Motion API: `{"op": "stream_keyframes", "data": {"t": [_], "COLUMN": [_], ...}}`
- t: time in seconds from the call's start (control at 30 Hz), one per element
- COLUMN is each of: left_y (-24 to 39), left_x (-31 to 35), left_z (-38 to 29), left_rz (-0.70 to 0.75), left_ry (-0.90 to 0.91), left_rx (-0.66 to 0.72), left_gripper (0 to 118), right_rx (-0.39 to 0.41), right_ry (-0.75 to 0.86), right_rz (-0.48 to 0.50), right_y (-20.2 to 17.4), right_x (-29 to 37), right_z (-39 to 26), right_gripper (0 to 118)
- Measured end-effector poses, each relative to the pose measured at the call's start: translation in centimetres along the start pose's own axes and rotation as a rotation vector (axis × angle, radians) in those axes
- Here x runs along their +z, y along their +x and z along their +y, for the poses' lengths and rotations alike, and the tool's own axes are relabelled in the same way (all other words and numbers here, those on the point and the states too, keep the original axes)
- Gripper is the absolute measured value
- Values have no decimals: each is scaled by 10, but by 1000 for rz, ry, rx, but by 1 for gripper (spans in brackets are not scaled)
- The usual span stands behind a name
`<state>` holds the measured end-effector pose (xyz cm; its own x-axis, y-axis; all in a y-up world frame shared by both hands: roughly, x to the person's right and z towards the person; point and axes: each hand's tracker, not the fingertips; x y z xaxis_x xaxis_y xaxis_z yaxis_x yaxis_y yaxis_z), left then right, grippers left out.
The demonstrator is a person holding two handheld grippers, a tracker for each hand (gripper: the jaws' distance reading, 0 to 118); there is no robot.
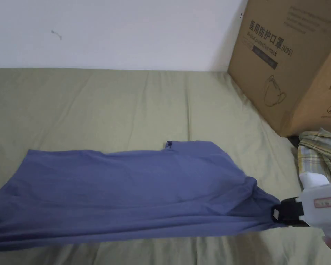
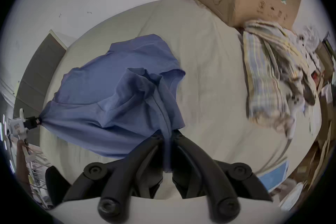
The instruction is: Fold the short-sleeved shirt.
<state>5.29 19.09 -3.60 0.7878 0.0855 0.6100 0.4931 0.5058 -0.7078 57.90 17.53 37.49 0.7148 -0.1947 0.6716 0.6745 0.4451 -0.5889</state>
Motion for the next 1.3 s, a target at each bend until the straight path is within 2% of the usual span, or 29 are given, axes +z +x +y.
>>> {"op": "stream_keyframes", "data": {"t": [0.1,0.23,0.3,0.37,0.4,0.43,0.47,0.5,0.53,0.6,0.77,0.8,0.83,0.87,0.9,0.93,0.97,1.0,1.17,1.3], "left_y": [-4,-11,-12,-12,-12,-12,-12,-12,-12,-10,12,18,22,29,34,39,43,47,45,25], "left_x": [11,4,-7,-15,-15,-13,-12,-9,-2,11,41,47,52,56,59,59,57,56,32,-13], "left_z": [-34,-75,-87,-92,-93,-93,-92,-92,-90,-81,-55,-50,-45,-41,-36,-33,-30,-27,9,66], "left_rz": [-18,-36,-38,-38,-27,-1,8,4,-17,-45,13,23,9,-1,-7,-5,3,-8,-74,-106], "left_ry": [-40,-79,-109,-116,-112,-100,-87,-74,-41,-11,121,144,164,192,210,216,222,239,200,160], "left_rx": [11,37,41,56,67,77,89,105,122,125,36,16,-3,-19,-35,-49,-57,-67,-48,-19], "left_gripper": [4,4,6,7,17,38,70,108,117,116,116,110,97,72,26,1,2,1,1,2], "right_rx": [-39,-42,-62,-90,-73,-37,-17,1,21,50,126,131,134,138,141,141,141,180,98,53], "right_ry": [-39,-106,-108,-97,-79,-69,-54,-29,-9,27,178,198,215,239,273,298,300,266,265,219], "right_rz": [14,6,7,-48,-108,-149,-151,-154,-151,-164,-150,-123,-85,-53,-32,-30,-33,-27,28,58], "right_y": [10,16,18,3,-5,-13,-18,-25,-33,-52,-96,-105,-112,-120,-126,-133,-137,-144,-145,-139], "right_x": [9,0,-8,-7,-6,-4,-2,5,10,22,49,52,55,58,59,59,57,56,41,24], "right_z": [-35,-71,-81,-87,-89,-90,-90,-88,-85,-78,-51,-45,-42,-38,-34,-30,-27,-22,8,22], "right_gripper": [7,7,12,16,35,61,87,101,101,101,101,101,100,93,61,20,0,0,0,0]}}
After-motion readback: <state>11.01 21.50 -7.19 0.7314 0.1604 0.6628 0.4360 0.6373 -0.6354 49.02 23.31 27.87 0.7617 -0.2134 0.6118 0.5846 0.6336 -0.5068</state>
